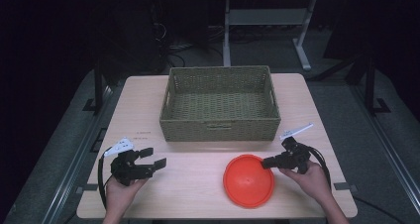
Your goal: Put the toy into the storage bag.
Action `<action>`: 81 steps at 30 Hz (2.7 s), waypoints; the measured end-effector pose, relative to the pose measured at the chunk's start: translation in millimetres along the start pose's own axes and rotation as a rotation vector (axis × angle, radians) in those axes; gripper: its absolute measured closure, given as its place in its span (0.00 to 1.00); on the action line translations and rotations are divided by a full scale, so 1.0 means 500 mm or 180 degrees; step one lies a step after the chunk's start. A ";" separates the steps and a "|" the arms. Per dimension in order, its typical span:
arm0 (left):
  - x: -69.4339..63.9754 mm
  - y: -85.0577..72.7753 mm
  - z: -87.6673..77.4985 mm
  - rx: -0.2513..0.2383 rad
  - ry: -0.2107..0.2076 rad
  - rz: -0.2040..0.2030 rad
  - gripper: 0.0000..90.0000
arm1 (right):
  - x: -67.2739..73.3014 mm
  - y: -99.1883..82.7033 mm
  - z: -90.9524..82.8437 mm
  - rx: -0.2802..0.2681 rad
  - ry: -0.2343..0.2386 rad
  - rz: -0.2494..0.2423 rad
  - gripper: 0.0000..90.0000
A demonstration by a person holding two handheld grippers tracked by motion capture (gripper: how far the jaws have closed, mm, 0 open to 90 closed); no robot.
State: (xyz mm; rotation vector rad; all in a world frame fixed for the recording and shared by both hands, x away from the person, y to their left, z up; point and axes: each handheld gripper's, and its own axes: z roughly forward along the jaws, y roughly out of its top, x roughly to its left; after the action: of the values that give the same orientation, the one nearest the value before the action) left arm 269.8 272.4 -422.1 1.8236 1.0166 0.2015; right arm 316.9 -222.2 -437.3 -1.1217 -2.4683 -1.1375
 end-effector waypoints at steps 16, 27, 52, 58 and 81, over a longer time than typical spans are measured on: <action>-0.005 -0.001 0.004 0.0012 -0.0015 0.0016 0.24 | 0.042 0.039 -0.049 -0.0167 0.0086 -0.0176 0.91; -0.007 -0.003 0.003 0.0029 -0.0003 0.0037 0.24 | 0.064 0.092 -0.084 -0.0266 0.0018 -0.0291 0.91; -0.014 -0.004 0.007 0.0050 0.0002 0.0079 0.24 | 0.091 0.276 -0.153 -0.0363 -0.0128 -0.0514 0.91; -0.014 -0.001 0.006 0.0043 0.0008 0.0082 0.23 | 0.088 0.315 -0.164 -0.0409 -0.0184 -0.0493 0.91; -0.016 -0.002 0.004 0.0060 0.0008 0.0102 0.21 | 0.051 0.409 -0.155 -0.0383 -0.0310 -0.0324 0.91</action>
State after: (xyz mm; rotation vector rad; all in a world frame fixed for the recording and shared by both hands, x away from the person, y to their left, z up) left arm 265.5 265.4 -421.4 1.8581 0.9945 0.2143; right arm 435.3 -179.0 -256.6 -1.1197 -2.5879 -1.3055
